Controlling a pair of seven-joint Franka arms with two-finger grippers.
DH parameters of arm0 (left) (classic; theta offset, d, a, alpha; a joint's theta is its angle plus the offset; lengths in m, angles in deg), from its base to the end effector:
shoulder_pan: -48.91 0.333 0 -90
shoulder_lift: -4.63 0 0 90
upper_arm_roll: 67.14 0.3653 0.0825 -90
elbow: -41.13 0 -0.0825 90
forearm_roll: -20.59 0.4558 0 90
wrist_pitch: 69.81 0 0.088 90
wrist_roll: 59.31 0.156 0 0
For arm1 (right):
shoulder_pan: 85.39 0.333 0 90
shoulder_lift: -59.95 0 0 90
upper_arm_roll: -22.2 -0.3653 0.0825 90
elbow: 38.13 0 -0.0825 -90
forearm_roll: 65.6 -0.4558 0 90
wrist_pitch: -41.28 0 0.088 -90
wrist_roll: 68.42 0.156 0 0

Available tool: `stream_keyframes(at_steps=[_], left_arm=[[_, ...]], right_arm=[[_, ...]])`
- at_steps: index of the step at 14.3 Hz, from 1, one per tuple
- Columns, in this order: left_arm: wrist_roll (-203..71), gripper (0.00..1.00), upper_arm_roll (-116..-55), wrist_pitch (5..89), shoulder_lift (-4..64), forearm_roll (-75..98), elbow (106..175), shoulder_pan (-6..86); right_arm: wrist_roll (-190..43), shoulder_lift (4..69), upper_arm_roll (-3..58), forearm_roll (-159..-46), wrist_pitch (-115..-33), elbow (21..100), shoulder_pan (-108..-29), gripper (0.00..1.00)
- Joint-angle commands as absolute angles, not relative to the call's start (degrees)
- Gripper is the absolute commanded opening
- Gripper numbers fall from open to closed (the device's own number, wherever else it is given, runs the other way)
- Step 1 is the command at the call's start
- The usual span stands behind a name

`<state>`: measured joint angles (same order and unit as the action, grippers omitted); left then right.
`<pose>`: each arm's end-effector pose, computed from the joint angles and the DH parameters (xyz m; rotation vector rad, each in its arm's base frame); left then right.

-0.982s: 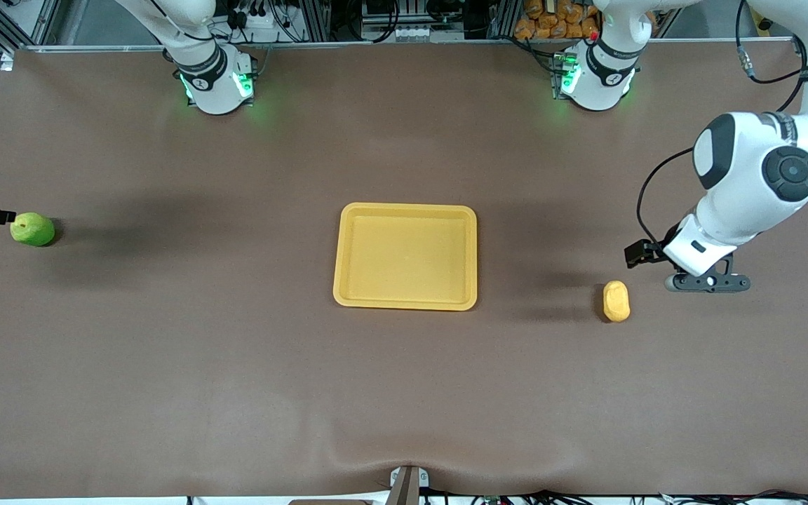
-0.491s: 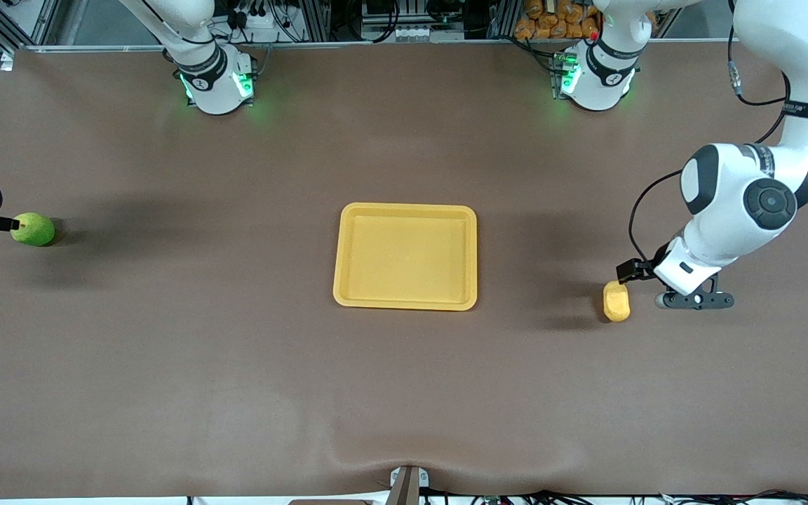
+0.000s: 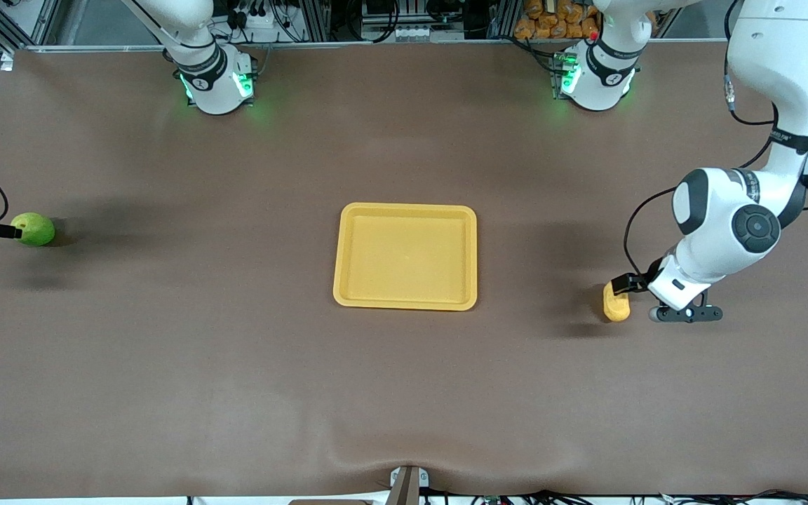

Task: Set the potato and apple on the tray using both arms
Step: 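Close the left gripper on the potato while the right gripper grasps the apple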

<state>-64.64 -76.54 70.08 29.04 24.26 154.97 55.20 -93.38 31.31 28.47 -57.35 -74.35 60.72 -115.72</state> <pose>0.6835 -0.0343 0.1967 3.1134 0.0094 0.0522 0.5674 -0.4344 0.2349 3.0621 -0.1830 -0.4111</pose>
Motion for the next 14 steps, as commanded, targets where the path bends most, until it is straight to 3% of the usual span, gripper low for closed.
stream_keyframes(at_steps=[1, 14], left_arm=[[-65.02, 1.0, -76.63, 70.37, 31.69, 24.37, 153.28, 55.15], [-64.84, 1.0, -77.16, 74.23, 37.24, 23.15, 150.9, 56.38]], right_arm=[[-94.26, 29.63, 27.48, -56.19, -76.48, 60.31, -117.55, 1.0], [-97.77, 26.02, 27.39, -56.28, -77.81, 60.57, -119.93, 1.0]])
